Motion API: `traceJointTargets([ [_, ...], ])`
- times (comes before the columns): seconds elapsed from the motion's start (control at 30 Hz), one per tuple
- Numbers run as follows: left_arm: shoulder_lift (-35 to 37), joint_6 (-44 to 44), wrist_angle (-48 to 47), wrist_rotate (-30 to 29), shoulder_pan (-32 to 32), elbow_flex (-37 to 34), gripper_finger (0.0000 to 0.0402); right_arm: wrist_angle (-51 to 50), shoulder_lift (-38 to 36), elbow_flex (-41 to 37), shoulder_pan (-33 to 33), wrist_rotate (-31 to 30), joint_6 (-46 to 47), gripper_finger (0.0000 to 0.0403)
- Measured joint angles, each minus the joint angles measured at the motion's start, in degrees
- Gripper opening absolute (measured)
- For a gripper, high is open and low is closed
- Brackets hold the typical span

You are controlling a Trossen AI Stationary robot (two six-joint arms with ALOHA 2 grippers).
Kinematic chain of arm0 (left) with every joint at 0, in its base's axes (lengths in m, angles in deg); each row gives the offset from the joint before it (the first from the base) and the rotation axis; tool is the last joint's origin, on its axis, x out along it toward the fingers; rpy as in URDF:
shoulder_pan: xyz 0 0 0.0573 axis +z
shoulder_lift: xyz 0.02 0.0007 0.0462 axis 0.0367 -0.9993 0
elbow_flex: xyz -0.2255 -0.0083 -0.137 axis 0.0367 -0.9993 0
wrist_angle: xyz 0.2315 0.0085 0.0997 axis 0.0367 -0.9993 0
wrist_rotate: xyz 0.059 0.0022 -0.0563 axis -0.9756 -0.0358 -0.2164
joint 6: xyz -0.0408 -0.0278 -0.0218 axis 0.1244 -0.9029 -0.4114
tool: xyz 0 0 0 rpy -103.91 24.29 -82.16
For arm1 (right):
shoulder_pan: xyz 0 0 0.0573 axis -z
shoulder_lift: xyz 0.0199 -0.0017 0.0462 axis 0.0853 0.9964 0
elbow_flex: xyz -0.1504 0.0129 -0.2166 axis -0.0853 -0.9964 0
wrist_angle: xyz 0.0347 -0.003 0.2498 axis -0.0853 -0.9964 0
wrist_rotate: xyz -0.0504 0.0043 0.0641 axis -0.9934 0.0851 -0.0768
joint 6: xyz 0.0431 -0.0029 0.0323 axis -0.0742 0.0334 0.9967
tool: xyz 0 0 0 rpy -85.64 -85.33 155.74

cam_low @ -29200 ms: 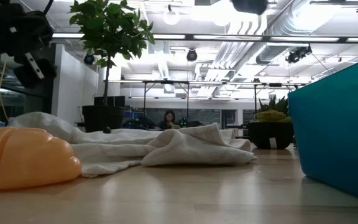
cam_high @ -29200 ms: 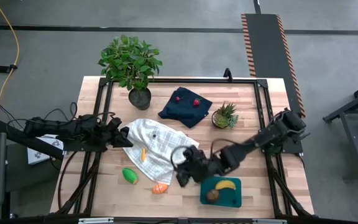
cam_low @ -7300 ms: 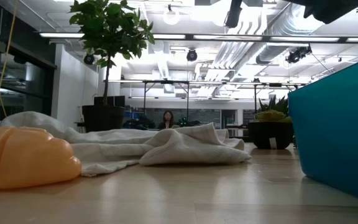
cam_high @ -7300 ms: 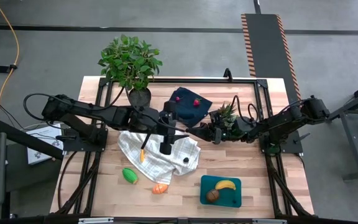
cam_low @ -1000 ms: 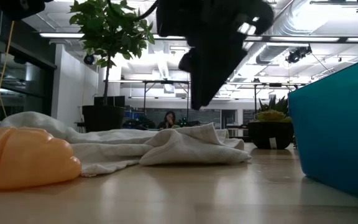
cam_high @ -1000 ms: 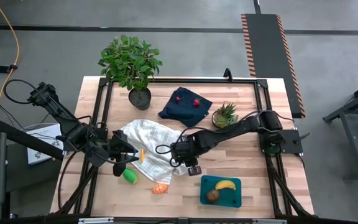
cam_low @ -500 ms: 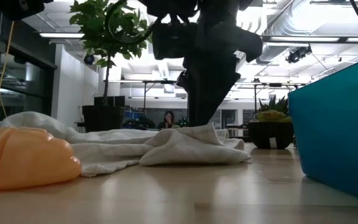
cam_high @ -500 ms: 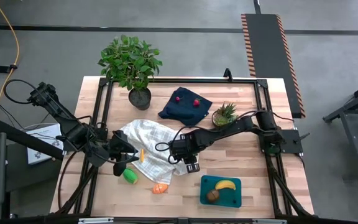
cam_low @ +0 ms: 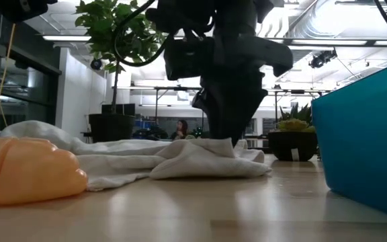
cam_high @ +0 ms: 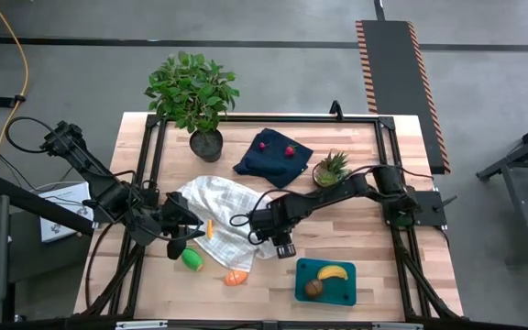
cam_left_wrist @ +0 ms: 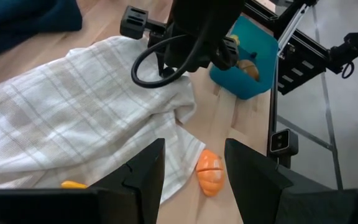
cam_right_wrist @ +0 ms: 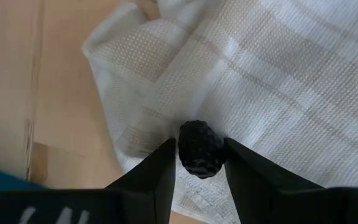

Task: Pick and placing Produce into tupperware
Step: Put the blackberry into the bin

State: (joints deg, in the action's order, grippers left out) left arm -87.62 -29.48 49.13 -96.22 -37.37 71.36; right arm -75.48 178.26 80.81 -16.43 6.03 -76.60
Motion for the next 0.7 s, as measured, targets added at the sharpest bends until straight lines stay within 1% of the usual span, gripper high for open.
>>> traceJointTargets([
  [0.2, 0.00, 0.00, -0.01, 0.00, 0.00, 0.00, 0.0156, 0.48, -0.01, 0.00, -0.13, -0.18, 0.02, 0.0123],
  [0.47, 0.00, 0.00, -0.01, 0.00, 0.00, 0.00, 0.0156, 0.18, -0.02, 0.00, -0.13, -0.23, 0.41, 0.0074],
  [0.57, 0.00, 0.01, -0.03, 0.00, 0.00, 0.00, 0.0156, 0.08, -0.02, 0.00, -0.13, -0.24, 1.44, 0.0071],
  [0.7, 0.00, 0.02, -0.01, 0.00, 0.00, 0.00, 0.0156, -0.13, -0.12, 0.00, -0.13, -0.34, 1.77, 0.0077],
])
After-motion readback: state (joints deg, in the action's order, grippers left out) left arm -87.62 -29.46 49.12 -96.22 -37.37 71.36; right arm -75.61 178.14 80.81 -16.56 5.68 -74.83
